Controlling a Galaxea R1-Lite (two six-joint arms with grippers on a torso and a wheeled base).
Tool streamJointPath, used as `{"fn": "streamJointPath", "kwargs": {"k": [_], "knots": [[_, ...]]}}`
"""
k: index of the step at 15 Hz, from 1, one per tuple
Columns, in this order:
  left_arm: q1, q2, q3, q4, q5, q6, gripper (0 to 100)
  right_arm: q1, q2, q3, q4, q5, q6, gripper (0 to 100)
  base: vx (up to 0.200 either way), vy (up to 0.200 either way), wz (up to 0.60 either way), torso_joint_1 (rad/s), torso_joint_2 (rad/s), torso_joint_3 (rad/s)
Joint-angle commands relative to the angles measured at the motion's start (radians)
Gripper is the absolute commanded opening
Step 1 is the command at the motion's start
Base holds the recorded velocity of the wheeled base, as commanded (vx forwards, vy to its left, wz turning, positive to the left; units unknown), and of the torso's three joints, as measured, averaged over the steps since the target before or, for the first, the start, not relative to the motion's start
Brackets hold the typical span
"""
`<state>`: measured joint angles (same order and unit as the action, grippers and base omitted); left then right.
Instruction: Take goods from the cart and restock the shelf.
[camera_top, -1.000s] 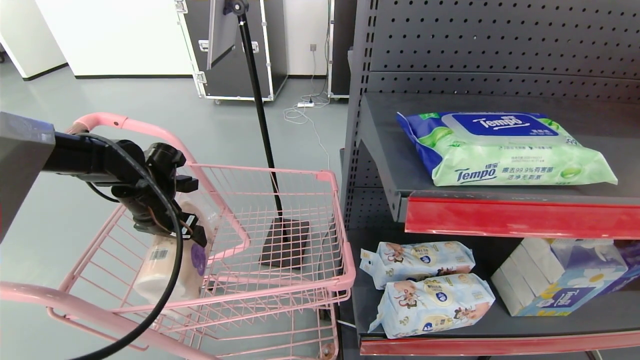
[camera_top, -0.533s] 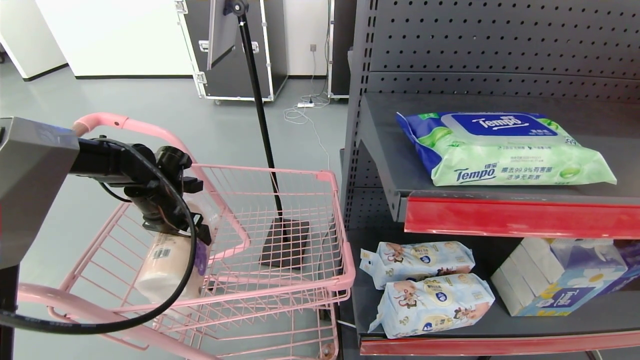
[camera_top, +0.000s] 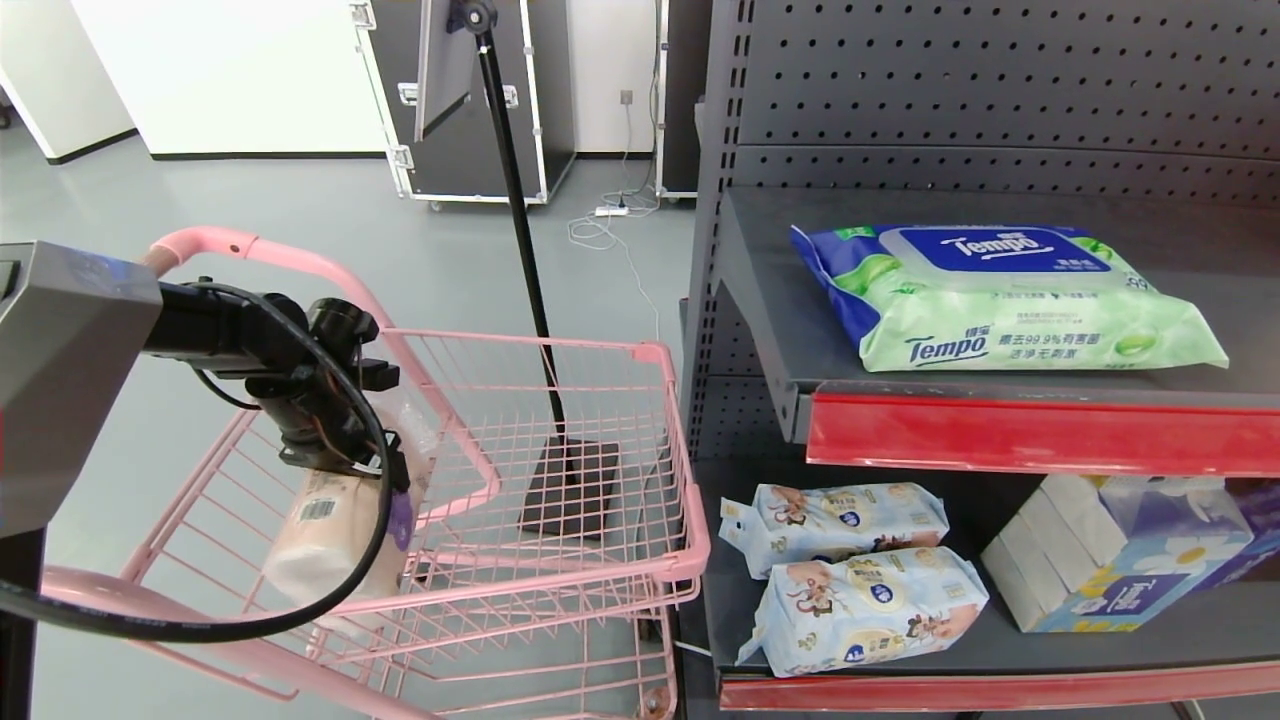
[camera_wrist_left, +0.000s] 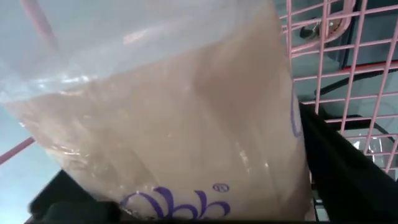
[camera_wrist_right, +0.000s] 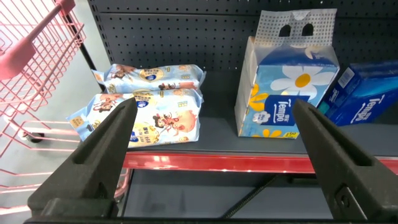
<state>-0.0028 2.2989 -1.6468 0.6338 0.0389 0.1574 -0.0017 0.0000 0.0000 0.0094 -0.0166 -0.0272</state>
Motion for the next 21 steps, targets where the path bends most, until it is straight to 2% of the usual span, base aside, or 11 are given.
{"fn": "streamJointPath", "kwargs": {"k": [1,6,8,9,13,15,19,21], "knots": [[0.001,0.005,0.002,0.003,0.001,-0.001,0,0.000,0.000,0.000,0.000,0.000,0.000,100,0.000,0.000,0.00,0.000,0.00,0.000],[0.001,-0.050,0.024,0.017,-0.008,0.001,0,0.000,0.000,0.000,0.000,0.000,0.000,100,0.000,0.000,0.00,0.000,0.00,0.000],[0.015,-0.124,0.025,0.087,-0.014,0.001,0,0.000,0.000,0.000,0.000,0.000,0.000,100,0.000,0.000,0.00,0.000,0.00,0.000],[0.018,-0.164,0.022,0.099,-0.047,0.001,0,0.000,0.000,0.000,0.000,0.000,0.000,100,0.000,0.000,0.00,0.000,0.00,0.000],[0.024,-0.303,0.019,0.116,-0.076,0.004,0,0.000,0.000,0.000,0.000,0.000,-0.002,100,0.000,0.000,0.00,0.000,0.00,0.000],[0.026,-0.378,0.021,0.118,-0.109,-0.001,0,0.000,0.000,0.000,0.000,0.001,-0.002,100,0.000,0.000,0.00,0.000,0.00,0.000],[0.075,-0.572,0.032,0.119,-0.182,-0.006,0,0.000,0.000,0.000,0.000,0.000,-0.002,100,0.000,0.000,0.00,0.000,0.00,0.000],[0.130,-0.734,0.067,0.118,-0.238,-0.006,0,0.000,0.000,0.000,0.000,0.001,-0.002,100,0.000,0.000,0.00,0.000,0.00,0.000]]}}
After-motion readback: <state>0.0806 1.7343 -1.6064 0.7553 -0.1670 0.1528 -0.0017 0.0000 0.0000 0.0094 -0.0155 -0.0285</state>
